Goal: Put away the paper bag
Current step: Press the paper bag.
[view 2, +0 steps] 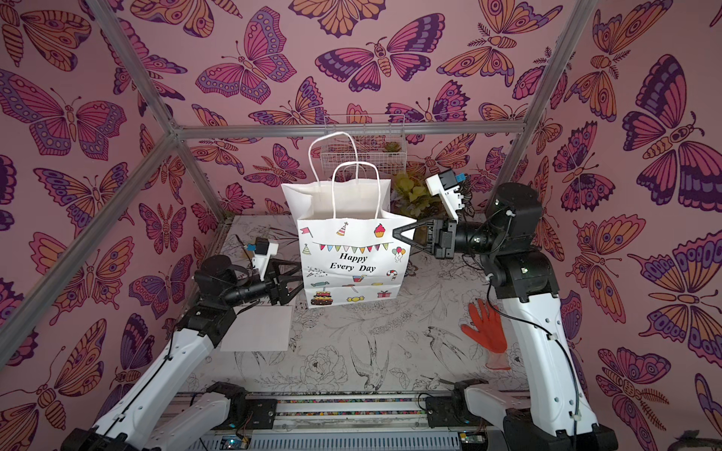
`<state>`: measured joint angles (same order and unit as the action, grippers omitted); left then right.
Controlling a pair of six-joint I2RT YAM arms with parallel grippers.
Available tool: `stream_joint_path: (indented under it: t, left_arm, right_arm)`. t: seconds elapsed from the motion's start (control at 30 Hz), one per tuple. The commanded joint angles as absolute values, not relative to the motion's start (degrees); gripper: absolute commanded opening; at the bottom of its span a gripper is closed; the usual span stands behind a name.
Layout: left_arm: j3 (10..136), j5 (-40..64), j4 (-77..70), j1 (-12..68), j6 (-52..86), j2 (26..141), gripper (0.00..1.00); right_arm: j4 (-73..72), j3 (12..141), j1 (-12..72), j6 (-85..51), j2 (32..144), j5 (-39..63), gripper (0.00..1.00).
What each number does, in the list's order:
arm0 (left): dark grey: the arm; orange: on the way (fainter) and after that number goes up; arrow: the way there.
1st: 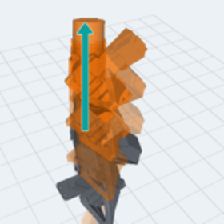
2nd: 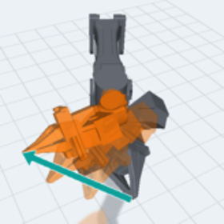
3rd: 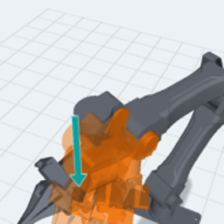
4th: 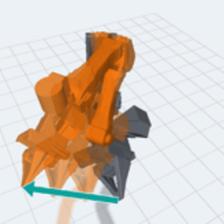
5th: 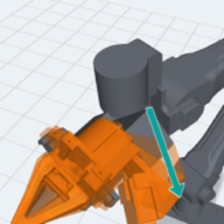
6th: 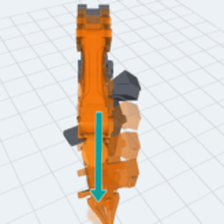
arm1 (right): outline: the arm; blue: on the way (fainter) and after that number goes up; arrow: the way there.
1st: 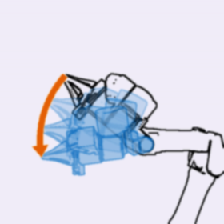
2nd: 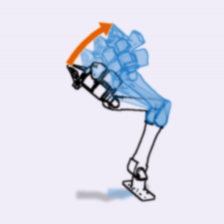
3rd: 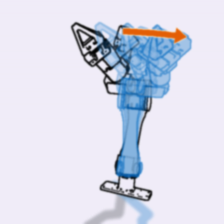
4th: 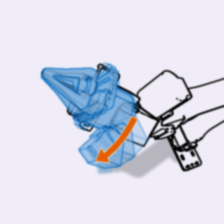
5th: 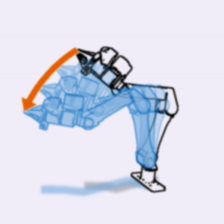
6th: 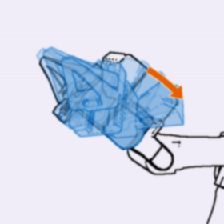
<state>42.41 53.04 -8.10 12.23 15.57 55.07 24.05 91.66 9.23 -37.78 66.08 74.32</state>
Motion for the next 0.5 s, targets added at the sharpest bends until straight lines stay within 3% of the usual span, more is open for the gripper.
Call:
stream_joint_path:
  t: [0.0,0.2,0.47]
  left_arm:
    - [40.55,58.25,-17.36,12.04,20.00,56.81,0.79]
    - [39.70,66.37,-28.42,12.04,26.54,61.62,0.79]
    - [40.12,66.65,-31.97,12.35,28.65,62.73,0.79]
  right_arm:
    - [19.97,90.59,10.17,-39.96,64.68,76.55,0.00]
    - [15.56,90.09,10.62,-43.70,64.16,77.43,0.00]
    - [14.28,89.84,12.12,-44.74,64.47,77.34,0.00]
